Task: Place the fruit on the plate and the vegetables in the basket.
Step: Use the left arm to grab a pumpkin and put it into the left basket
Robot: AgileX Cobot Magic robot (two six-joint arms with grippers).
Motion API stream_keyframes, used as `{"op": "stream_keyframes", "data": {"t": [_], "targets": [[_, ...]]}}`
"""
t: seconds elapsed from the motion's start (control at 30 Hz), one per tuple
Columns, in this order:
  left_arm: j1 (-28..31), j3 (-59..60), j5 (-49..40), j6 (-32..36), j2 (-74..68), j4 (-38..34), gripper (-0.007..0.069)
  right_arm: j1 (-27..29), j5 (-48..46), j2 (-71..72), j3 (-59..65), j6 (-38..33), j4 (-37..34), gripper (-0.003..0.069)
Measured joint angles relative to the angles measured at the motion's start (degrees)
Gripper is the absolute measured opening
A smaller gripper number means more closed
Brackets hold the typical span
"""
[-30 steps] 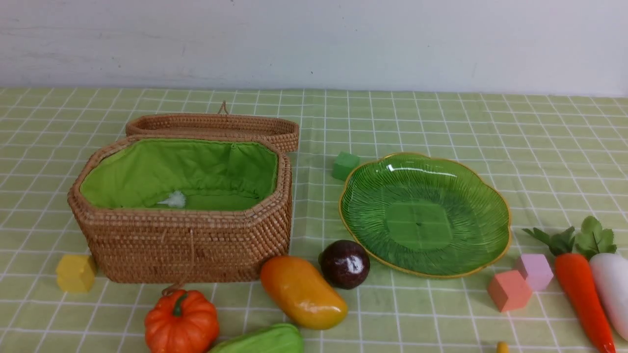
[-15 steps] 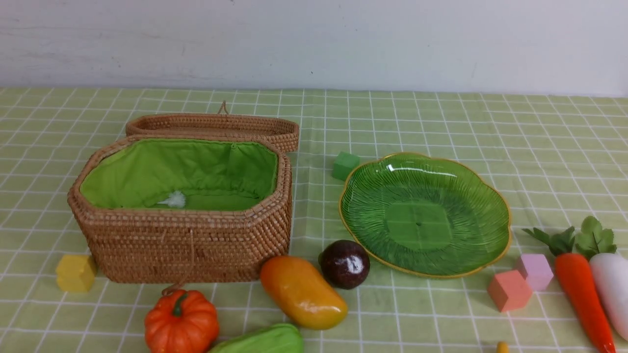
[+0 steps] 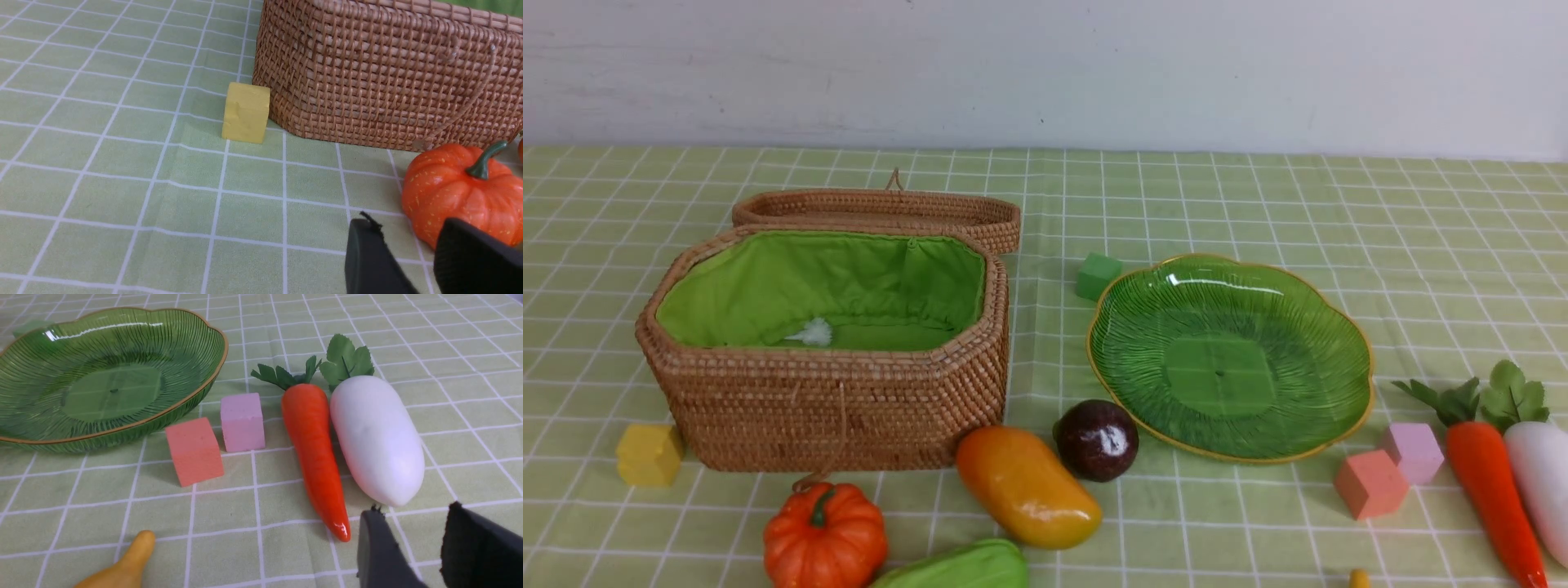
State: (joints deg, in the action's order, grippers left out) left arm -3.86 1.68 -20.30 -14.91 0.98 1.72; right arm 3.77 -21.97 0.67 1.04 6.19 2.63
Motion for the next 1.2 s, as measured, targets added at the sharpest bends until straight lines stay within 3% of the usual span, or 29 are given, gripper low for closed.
{"op": "stream_keyframes", "data": {"t": [0.93, 1.2], "targets": [[0.00, 0.00, 0.26, 0.00, 0.00, 0.64, 0.0239, 0.00, 0.00, 0.00, 0.00, 0.00, 0.00, 0.0240], [0.00, 0.00, 14.67, -4.19, 0.00, -2.44, 0.0239, 0.00, 0.00, 0.00, 0.00, 0.00, 0.00, 0.0240]]}}
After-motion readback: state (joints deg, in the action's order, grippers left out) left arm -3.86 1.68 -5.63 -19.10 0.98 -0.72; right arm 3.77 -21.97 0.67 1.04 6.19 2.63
